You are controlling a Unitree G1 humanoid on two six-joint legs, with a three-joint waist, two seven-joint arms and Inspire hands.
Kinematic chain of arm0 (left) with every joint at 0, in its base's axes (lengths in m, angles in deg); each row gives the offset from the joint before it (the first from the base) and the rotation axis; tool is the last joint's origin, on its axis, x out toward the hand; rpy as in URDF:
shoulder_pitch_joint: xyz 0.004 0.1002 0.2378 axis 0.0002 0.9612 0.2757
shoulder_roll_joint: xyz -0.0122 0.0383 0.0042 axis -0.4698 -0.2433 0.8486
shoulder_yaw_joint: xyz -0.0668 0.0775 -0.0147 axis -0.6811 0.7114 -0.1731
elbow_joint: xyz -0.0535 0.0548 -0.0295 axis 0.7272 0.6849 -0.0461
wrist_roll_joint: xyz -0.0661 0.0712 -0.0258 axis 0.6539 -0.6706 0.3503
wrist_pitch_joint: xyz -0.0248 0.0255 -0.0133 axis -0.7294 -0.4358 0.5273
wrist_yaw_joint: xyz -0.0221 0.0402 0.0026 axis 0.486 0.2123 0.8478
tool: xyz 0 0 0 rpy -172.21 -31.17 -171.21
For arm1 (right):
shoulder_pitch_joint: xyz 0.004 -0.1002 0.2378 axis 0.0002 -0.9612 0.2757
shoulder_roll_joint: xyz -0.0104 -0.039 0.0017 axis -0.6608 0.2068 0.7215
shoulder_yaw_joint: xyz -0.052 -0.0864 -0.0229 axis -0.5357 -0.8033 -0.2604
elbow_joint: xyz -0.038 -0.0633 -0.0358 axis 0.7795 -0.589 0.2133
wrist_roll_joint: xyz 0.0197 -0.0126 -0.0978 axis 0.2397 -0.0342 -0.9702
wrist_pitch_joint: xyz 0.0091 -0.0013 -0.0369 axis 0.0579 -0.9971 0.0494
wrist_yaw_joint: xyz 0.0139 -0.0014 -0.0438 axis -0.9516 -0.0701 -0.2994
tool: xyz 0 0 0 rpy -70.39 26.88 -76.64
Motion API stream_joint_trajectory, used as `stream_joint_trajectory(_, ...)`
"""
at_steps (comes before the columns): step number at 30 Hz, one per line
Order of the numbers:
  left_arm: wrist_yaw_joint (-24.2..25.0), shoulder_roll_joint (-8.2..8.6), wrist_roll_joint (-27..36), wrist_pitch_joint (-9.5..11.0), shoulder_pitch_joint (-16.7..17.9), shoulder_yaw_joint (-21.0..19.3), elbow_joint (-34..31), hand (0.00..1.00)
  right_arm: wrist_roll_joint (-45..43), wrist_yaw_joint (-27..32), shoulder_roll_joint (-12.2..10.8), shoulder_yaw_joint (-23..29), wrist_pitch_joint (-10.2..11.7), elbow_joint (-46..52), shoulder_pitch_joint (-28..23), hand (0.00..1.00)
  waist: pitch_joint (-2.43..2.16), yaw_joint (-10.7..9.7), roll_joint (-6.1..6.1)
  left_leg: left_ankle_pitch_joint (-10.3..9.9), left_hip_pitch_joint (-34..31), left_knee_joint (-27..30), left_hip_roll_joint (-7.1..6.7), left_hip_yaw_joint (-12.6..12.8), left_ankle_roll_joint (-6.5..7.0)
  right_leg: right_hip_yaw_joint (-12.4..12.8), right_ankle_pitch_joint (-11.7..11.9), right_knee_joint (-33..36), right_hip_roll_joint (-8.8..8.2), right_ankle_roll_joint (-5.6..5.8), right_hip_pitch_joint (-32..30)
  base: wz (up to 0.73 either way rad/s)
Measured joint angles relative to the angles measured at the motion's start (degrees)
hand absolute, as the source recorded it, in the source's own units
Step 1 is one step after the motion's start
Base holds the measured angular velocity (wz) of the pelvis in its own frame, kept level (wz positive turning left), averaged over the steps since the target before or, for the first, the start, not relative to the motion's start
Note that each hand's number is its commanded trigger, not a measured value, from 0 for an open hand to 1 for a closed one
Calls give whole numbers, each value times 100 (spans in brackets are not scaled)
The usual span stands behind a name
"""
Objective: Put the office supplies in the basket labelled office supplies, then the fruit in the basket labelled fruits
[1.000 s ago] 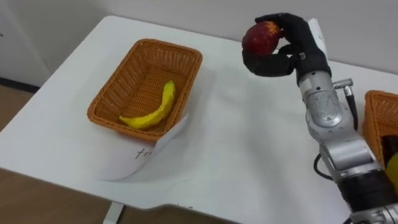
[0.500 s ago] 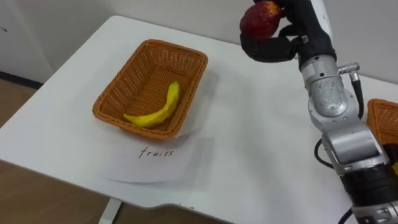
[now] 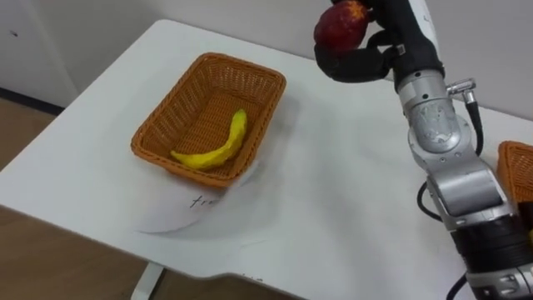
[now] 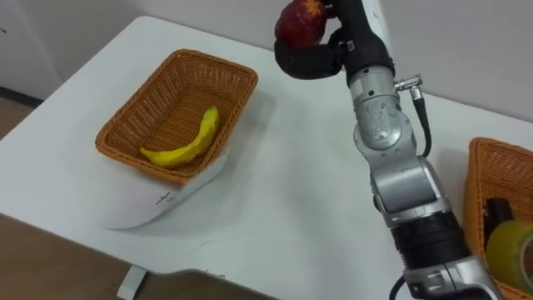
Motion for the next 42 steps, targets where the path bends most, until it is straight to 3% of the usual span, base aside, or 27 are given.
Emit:
stream_joint_trajectory(12,38,-8,-31,-154,18,21,12,0,-232,-429,-25,-401,-107,-7,25,100,6,104,-15,1,-98,33,-20,-156,-2,-71,-1,-1,-3,1,8,7)
stream_joint_trajectory(18,98,-25,-36,-154,5,7,15,0,-261,-538,-41,-403,-110,-11,25,100,62,135,-32,1,-97,29,-23,-161,-2,-74,-4,-1,-3,6,7,0)
stream_joint_trajectory(28,281,-68,-38,-273,-3,8,23,0,-306,-537,-169,-449,-114,-98,25,100,59,354,-38,0,-97,48,-24,-186,-1,-142,-7,-2,-7,11,0,1)
stream_joint_trajectory(35,286,-66,-39,-368,-3,9,38,0,-438,-567,-168,-592,-121,-105,24,100,57,370,-42,1,-113,57,-31,-229,-2,-171,-14,-2,-10,23,11,3)
stream_joint_trajectory(40,300,-66,-58,-384,-5,8,22,0,-439,-774,-168,-685,-241,-109,24,100,54,371,-56,0,-122,74,-33,-246,-2,-191,-14,-2,-10,23,18,0)
stream_joint_trajectory(42,311,-67,-93,-393,-5,8,23,0,-440,-822,-168,-722,-257,-108,24,44,51,370,-61,0,-123,81,-33,-249,-2,-204,-14,-2,-12,23,22,0)
